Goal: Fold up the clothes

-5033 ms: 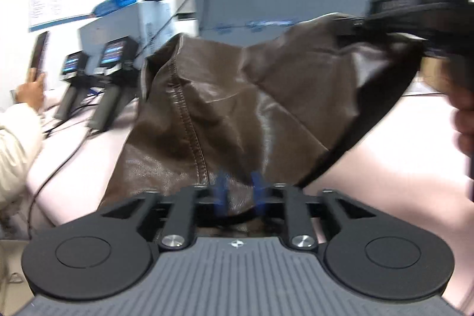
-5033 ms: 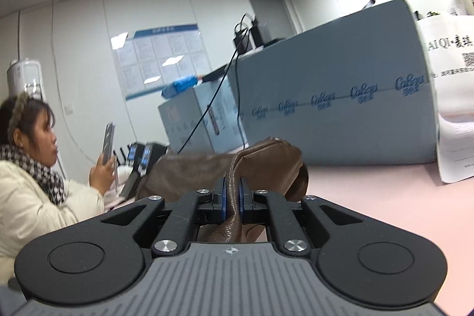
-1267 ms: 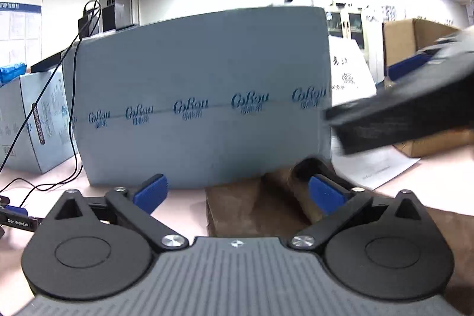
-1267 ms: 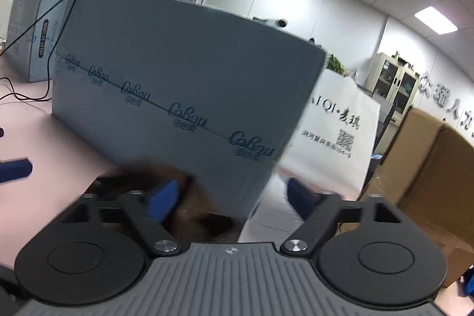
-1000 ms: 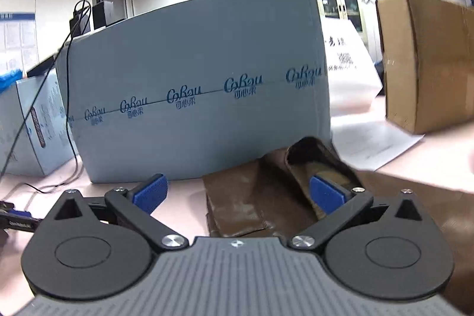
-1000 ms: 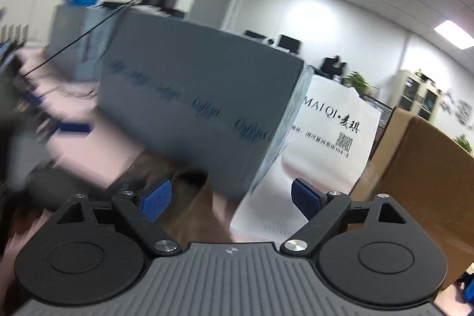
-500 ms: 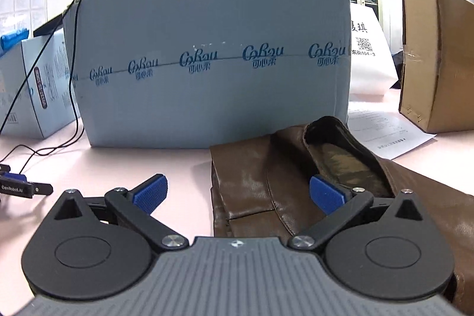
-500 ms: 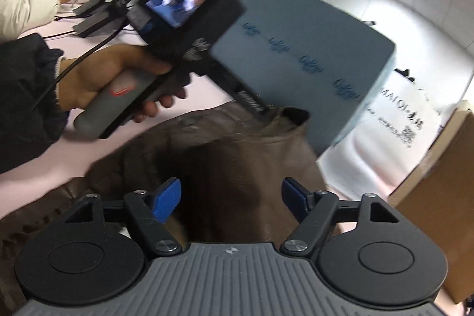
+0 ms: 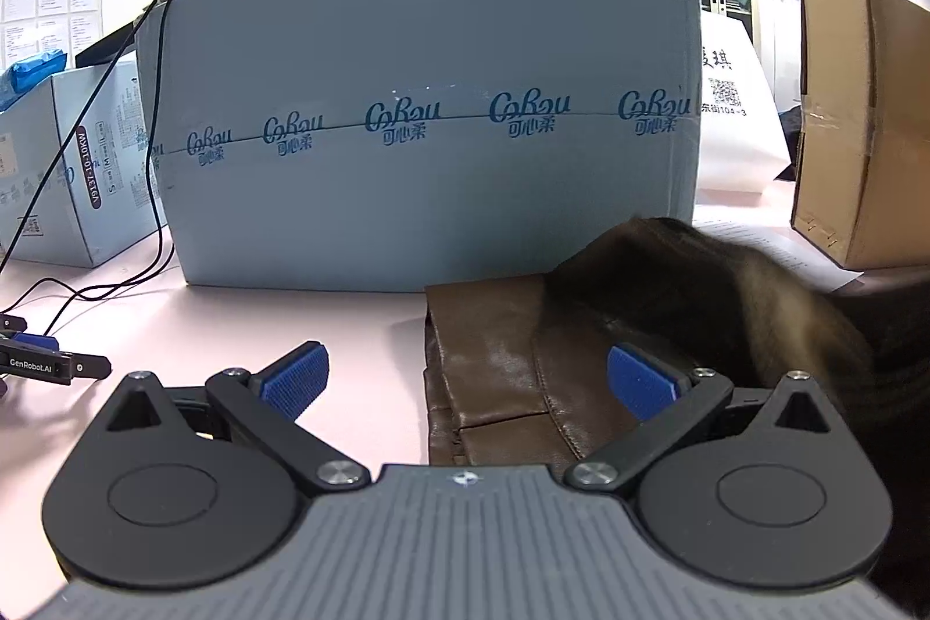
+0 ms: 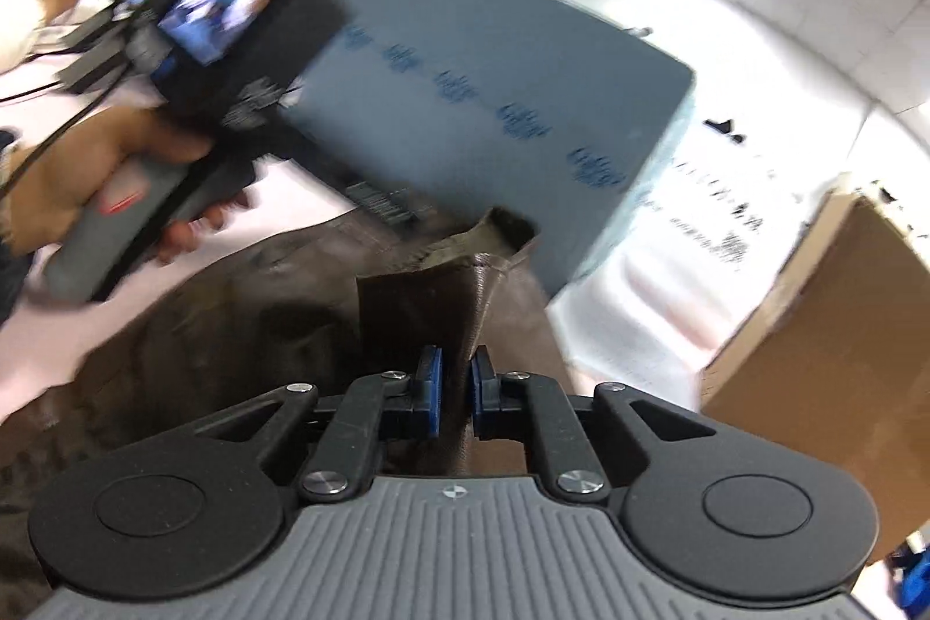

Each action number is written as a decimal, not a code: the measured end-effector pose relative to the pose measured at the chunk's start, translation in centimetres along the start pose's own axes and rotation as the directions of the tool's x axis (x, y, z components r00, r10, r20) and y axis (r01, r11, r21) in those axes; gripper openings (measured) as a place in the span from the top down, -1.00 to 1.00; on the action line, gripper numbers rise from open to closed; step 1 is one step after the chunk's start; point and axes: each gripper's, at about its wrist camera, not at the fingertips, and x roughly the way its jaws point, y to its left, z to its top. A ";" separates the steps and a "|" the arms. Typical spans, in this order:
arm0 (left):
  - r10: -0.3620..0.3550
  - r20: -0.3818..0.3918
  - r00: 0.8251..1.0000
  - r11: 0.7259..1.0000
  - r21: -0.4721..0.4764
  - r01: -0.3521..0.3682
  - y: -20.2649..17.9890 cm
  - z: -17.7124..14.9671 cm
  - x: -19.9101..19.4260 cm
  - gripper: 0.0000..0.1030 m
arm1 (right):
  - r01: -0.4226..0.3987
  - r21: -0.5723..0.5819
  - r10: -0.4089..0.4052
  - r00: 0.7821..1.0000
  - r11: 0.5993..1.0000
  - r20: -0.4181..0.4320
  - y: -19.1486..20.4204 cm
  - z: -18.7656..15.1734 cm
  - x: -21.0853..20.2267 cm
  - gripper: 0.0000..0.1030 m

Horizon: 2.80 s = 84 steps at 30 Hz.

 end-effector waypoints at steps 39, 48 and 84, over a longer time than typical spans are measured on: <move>0.002 -0.222 0.975 0.997 0.072 0.015 -1.1 -1.8 5.1 -1.00 | 0.494 0.046 -0.466 0.844 0.868 -0.265 -14.4 -6.5 18.7 0.69; 0.003 -0.217 0.976 0.996 0.083 0.015 -1.0 -1.7 5.2 -1.00 | 0.259 0.139 -0.238 0.960 0.956 -0.147 -9.9 -2.0 15.9 0.40; 0.012 -0.027 1.000 0.894 -0.447 -0.023 8.1 1.1 0.9 -1.00 | -0.273 -0.086 0.273 0.962 0.958 -0.010 8.1 1.0 16.2 0.42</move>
